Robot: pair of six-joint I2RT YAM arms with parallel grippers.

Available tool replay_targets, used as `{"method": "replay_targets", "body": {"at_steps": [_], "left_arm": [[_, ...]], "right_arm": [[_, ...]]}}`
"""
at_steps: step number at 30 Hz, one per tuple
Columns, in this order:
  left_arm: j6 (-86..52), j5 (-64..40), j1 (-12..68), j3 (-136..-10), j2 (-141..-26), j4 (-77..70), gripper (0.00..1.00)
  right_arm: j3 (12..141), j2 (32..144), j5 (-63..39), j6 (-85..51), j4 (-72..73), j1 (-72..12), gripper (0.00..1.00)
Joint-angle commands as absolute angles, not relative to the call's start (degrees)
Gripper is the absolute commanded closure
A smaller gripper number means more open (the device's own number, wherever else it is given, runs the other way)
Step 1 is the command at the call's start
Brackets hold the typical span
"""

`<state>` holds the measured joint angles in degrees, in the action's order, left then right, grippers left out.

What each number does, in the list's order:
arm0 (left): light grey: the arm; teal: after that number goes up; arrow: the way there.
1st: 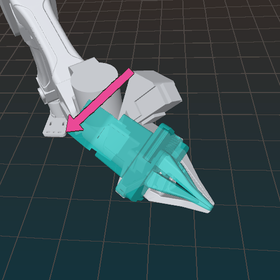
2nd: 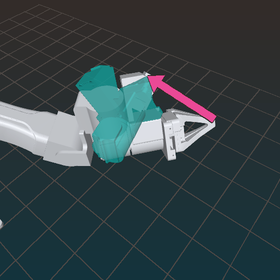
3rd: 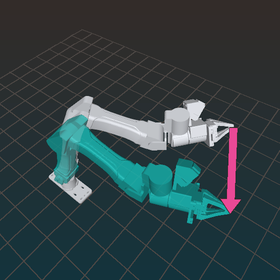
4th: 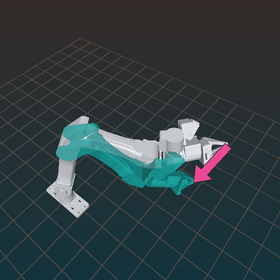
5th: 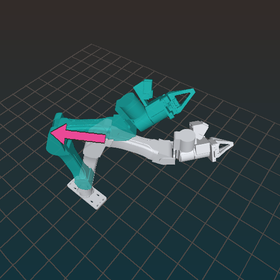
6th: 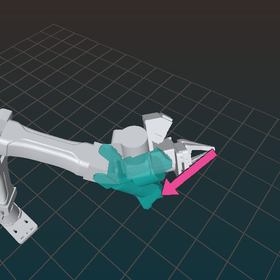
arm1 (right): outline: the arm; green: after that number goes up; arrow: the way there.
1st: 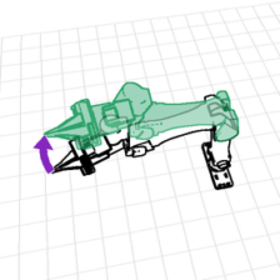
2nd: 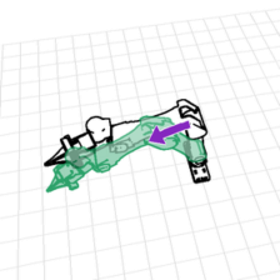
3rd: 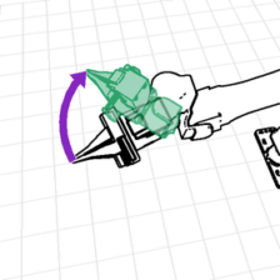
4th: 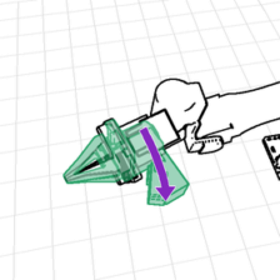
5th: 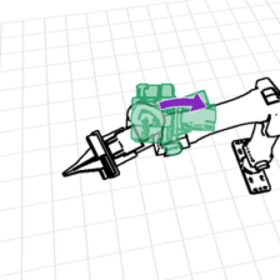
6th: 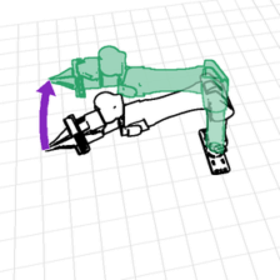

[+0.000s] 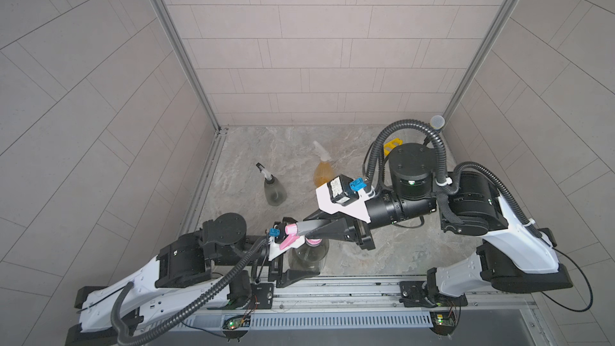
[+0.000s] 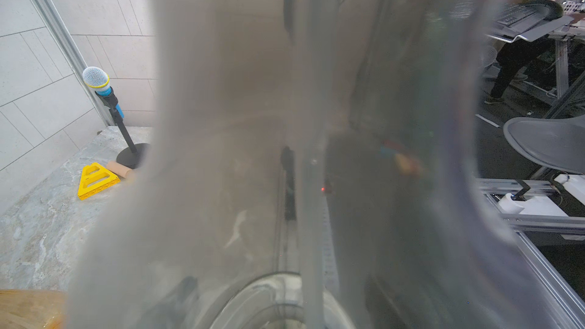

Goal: Attach spray nozzles to spray bottles
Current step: Screw the spray nozzle on the spray bottle.

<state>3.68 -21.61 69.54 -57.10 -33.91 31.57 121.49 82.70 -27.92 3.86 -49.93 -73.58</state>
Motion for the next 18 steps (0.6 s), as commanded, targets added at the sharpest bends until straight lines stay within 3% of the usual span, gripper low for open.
{"method": "replay_targets", "body": {"at_steps": [1, 6, 18], "left_arm": [[1.4, -16.3, 69.1, -57.3, -34.0, 27.0, 0.59], [1.1, -15.9, 69.1, -56.3, -33.4, 26.3, 0.39], [0.8, -15.7, 69.1, -54.5, -31.7, 25.4, 0.14]], "right_arm": [[120.7, 81.8, -26.2, 3.2, -51.4, -73.7, 1.0], [117.9, 80.4, -24.8, 2.5, -49.8, -73.7, 1.0], [113.2, 76.5, -21.9, 1.4, -45.6, -73.7, 1.0]]}}
